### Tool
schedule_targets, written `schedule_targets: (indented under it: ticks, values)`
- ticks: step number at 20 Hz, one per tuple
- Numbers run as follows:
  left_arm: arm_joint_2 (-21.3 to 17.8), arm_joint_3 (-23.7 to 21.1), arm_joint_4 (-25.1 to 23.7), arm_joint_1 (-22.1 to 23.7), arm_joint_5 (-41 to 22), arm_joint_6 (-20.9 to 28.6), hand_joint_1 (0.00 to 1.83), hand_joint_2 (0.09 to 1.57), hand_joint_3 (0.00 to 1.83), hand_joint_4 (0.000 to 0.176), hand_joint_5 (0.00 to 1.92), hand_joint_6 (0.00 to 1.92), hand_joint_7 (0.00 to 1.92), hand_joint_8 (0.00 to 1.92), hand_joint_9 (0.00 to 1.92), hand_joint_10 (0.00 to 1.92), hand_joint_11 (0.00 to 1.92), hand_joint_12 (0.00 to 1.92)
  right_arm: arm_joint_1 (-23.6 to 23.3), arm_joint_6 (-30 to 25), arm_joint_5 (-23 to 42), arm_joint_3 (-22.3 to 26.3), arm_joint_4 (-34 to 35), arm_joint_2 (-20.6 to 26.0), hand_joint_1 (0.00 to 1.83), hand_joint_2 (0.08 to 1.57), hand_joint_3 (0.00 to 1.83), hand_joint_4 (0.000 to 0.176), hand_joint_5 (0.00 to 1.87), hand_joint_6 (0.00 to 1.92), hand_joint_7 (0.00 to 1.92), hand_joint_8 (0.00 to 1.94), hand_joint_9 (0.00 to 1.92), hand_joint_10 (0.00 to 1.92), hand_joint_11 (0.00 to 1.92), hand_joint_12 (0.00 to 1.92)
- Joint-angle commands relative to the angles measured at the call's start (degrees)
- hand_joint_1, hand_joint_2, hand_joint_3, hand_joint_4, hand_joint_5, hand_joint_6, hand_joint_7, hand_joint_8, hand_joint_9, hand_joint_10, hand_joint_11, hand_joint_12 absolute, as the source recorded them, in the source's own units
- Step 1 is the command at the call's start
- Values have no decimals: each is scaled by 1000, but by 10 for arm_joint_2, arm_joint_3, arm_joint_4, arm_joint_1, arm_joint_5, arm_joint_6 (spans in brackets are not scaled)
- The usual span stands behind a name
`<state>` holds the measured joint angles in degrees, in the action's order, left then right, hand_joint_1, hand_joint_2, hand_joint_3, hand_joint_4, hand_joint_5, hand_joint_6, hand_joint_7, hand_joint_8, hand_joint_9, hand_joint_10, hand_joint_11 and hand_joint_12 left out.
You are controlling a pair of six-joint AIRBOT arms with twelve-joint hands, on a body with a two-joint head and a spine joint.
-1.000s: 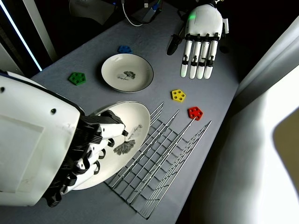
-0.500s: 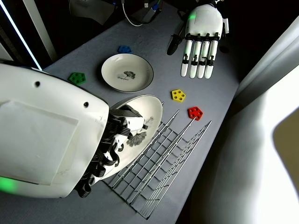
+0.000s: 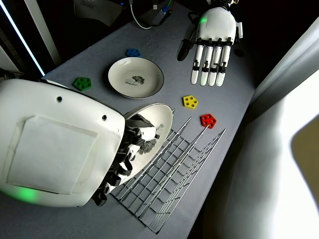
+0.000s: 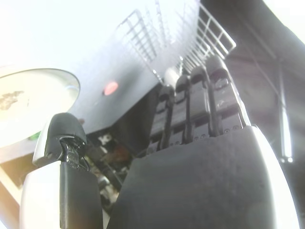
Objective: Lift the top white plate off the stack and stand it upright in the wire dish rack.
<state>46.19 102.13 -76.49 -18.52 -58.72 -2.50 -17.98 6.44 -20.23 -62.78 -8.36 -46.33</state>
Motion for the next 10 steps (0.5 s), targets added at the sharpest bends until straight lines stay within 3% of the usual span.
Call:
schedule_targets:
  ticks: [1, 2, 3, 6, 9, 10]
  values:
    - [-2, 3, 49, 11, -23, -2, 402, 1118, 2, 0, 87, 5, 89, 6, 79, 8, 0, 335, -1, -9, 69, 1, 8, 6, 1499, 1040, 0, 0, 954, 923, 1141, 490, 1189, 622, 1010, 1331]
    - [-2, 3, 49, 10, -23, -2, 345, 1108, 0, 0, 69, 0, 77, 0, 82, 4, 0, 342, 3, -9, 69, 2, 8, 6, 1498, 1045, 1, 0, 928, 937, 1118, 548, 1194, 620, 991, 1363]
    - [-2, 3, 49, 10, -23, -3, 360, 1107, 0, 0, 81, 4, 86, 4, 89, 5, 0, 343, 6, -9, 69, 2, 8, 6, 1489, 1109, 0, 0, 806, 1090, 963, 781, 1041, 840, 858, 1496]
    - [-2, 2, 50, 7, -20, -3, 361, 1105, 0, 0, 77, 0, 82, 1, 77, 1, 0, 302, 15, -10, 70, 3, 8, 6, 1485, 1141, 0, 0, 706, 1181, 874, 948, 989, 943, 782, 1589]
    - [-3, 1, 50, 5, -15, 0, 375, 1117, 3, 0, 76, 0, 80, 1, 70, 2, 0, 265, 24, -10, 70, 4, 12, 5, 1483, 1151, 1, 0, 705, 1220, 848, 963, 941, 1010, 780, 1600]
    - [-3, 1, 50, 4, -14, 1, 370, 1114, 1, 0, 80, 1, 83, 1, 77, 3, 0, 291, 27, -10, 72, 2, 14, 4, 1492, 1090, 0, 0, 836, 1063, 994, 767, 1088, 800, 908, 1478]
